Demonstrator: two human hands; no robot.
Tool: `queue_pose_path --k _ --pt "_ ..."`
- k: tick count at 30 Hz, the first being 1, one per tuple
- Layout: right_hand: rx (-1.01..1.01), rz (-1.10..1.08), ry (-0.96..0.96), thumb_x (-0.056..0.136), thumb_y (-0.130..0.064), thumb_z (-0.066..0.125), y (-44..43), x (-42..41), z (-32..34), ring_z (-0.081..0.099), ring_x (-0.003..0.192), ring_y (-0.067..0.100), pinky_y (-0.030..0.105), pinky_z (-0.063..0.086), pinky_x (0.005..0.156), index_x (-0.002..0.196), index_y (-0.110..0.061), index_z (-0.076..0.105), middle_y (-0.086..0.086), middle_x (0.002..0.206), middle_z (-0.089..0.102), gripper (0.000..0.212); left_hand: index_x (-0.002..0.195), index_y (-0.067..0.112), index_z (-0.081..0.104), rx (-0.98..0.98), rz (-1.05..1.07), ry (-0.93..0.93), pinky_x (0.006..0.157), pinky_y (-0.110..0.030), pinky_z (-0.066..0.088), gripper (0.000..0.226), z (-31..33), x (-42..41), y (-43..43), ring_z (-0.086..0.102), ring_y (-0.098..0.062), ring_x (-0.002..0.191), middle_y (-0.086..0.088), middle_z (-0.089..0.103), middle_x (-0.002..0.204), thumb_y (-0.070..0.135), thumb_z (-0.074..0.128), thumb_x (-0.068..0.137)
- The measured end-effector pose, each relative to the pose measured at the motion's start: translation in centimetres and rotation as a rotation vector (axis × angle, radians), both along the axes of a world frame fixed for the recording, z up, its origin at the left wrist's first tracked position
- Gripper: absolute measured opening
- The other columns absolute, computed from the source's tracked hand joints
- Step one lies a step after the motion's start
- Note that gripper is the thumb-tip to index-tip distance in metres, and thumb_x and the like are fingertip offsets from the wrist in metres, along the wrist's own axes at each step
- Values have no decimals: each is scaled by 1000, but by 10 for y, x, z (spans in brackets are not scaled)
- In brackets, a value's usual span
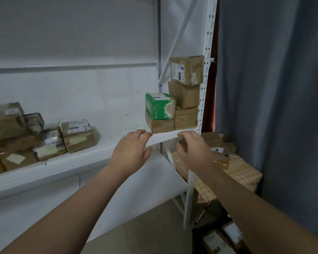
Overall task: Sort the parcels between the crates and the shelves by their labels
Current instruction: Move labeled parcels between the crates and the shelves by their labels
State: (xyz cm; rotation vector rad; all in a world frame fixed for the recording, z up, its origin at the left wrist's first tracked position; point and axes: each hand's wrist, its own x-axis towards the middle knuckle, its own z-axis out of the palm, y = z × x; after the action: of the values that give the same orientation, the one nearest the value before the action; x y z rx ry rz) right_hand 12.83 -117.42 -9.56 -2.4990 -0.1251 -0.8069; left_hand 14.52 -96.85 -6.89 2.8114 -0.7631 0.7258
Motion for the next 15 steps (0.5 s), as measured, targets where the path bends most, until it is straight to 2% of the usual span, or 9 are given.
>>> queue_pose_path --k 5,11,13,15 --pt "105 42 46 92 -24 54 -9 66 12 47 120 17 29 40 94 135 -18 48 0 136 46 44 141 21 38 -46 26 43 90 -36 43 49 0 67 -8 50 -27 115 -5 46 135 36 48 95" --pt "84 67 113 91 -25 57 -26 165 27 41 127 23 31 35 100 140 -22 41 4 143 37 52 147 23 23 -32 113 83 78 -38 47 60 14 177 -36 54 -29 105 -11 48 125 43 45 95" --pt "103 68 122 92 -27 57 -32 199 31 40 128 25 36 36 103 142 -23 38 7 143 36 54 150 27 15 -22 137 72 75 -37 46 63 21 213 -48 55 -29 100 -12 51 119 47 42 96" --pt "171 96 137 92 -30 56 -35 230 32 44 123 23 36 43 99 146 -24 33 8 141 37 58 151 31 7 -26 141 75 73 -36 45 65 23 242 -57 56 -29 98 -13 54 117 50 37 97"
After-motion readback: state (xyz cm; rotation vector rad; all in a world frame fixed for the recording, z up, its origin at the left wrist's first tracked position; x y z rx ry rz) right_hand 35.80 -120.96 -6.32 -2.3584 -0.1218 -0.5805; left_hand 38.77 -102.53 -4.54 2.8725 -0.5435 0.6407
